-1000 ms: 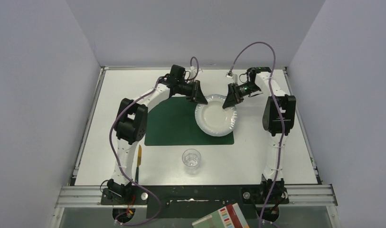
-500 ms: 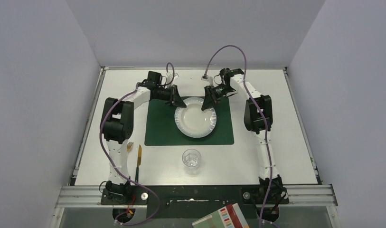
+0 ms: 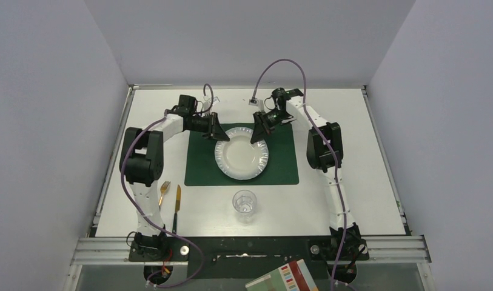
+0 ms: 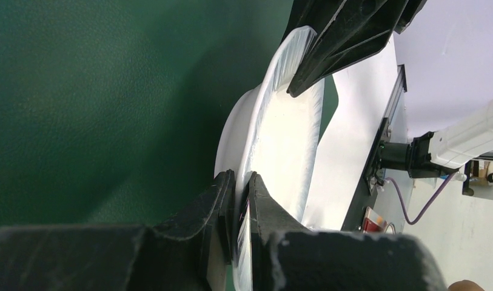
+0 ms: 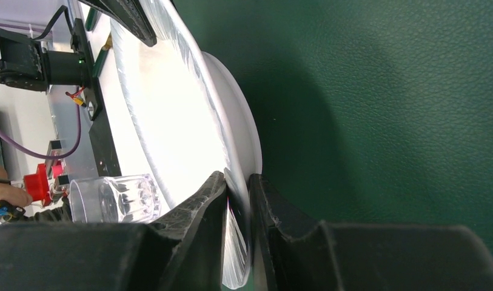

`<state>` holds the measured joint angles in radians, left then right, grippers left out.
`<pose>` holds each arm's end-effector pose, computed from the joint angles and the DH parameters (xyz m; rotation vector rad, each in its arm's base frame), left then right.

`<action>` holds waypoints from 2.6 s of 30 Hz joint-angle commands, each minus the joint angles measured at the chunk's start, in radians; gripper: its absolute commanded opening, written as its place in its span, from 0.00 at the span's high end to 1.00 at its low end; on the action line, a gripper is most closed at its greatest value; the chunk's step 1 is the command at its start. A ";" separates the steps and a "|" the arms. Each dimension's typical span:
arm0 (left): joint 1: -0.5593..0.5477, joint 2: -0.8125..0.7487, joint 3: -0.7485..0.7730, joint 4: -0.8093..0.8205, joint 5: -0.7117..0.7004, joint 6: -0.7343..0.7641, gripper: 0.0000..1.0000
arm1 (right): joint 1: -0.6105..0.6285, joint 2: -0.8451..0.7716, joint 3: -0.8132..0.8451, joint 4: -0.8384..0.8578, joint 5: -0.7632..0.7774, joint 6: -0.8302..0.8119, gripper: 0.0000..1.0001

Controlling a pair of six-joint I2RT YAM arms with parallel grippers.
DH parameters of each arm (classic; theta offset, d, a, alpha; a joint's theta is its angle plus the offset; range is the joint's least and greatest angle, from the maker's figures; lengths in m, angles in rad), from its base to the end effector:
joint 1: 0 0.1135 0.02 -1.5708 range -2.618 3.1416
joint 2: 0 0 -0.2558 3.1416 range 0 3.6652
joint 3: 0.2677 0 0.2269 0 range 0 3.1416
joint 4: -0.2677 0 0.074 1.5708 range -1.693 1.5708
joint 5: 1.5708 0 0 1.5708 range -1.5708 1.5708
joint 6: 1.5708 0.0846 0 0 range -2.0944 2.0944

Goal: Set the dinner table for one person
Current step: Move the napkin to the center of the board, then place the plate on the napkin.

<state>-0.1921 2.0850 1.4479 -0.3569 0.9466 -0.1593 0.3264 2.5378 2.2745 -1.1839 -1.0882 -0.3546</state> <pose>0.4038 -0.1485 0.1508 0.4074 2.4143 -1.3462 0.4225 0.2221 0.1473 -0.9544 2.4040 1.5614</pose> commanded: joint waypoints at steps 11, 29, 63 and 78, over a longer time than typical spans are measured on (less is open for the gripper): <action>0.114 -0.065 -0.085 -0.100 -0.166 0.111 1.00 | -0.028 -0.026 0.037 -0.105 0.039 0.011 1.00; 0.114 -0.050 -0.128 -0.087 -0.160 0.112 1.00 | -0.022 -0.046 0.003 -0.106 0.061 0.001 1.00; 0.108 -0.150 -0.114 -0.250 -0.067 0.161 1.00 | 0.037 -0.264 -0.154 -0.250 0.108 -0.006 1.00; 0.107 -0.035 -0.121 -0.199 -0.104 0.180 1.00 | 0.022 -0.199 -0.148 -0.250 0.151 -0.020 1.00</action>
<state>-0.1551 2.0125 1.3342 -0.5140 1.0660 -0.0128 0.4080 2.3806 2.1101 -1.2839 -0.9947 -0.3737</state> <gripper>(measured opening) 0.090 0.148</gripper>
